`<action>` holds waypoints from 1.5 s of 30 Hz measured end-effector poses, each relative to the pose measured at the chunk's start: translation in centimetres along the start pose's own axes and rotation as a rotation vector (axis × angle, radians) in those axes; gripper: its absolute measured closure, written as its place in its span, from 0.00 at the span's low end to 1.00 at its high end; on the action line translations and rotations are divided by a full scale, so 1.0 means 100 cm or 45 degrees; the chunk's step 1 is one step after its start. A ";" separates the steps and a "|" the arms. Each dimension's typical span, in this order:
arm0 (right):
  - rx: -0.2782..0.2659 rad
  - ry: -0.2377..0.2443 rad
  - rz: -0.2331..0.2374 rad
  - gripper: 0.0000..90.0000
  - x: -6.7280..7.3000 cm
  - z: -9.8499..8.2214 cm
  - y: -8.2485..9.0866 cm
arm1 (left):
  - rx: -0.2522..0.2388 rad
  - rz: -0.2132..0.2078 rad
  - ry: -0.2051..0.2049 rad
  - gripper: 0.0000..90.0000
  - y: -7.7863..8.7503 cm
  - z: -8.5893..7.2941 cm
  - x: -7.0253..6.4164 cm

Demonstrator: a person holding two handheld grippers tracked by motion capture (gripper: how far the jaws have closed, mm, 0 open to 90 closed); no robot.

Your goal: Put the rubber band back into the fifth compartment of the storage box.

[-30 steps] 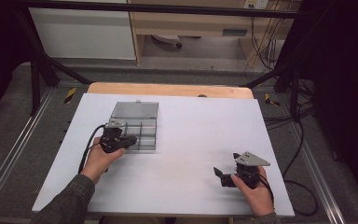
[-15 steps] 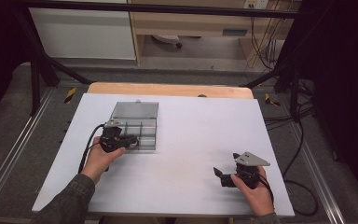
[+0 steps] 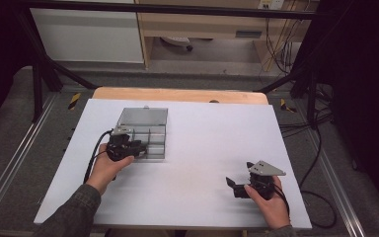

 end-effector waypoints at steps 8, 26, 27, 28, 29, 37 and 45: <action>0.000 -0.001 0.003 0.04 0.000 0.000 0.000 | -0.056 0.043 -0.006 0.37 0.001 0.006 -0.005; -0.003 0.000 0.001 0.04 0.000 0.000 0.001 | -0.220 0.010 -0.027 0.08 0.035 -0.001 -0.011; -0.002 0.000 0.000 0.04 0.000 0.000 0.000 | -0.225 0.010 -0.027 0.08 0.038 -0.004 -0.010; -0.002 0.000 0.000 0.04 0.000 0.000 0.000 | -0.230 0.014 -0.031 0.08 0.041 -0.007 -0.008; -0.001 0.000 0.000 0.04 0.000 0.000 0.000 | -0.236 0.021 -0.031 0.08 0.044 -0.010 -0.007; 0.004 -0.005 -0.001 0.04 0.000 0.000 0.000 | -0.277 0.061 0.011 0.08 0.065 -0.042 0.009; 0.004 -0.006 -0.005 0.04 0.000 0.000 0.000 | -0.292 0.079 0.019 0.08 0.081 -0.069 0.014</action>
Point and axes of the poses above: each handheld gripper's, and its own axes: y roughly backward along the jaws, z roughly out of its top, x roughly to its left, the point moved 3 cm from there along -y, roughly forward along the jaws, and after that the axes turned 14 degrees about x, right-handed, at the moved point
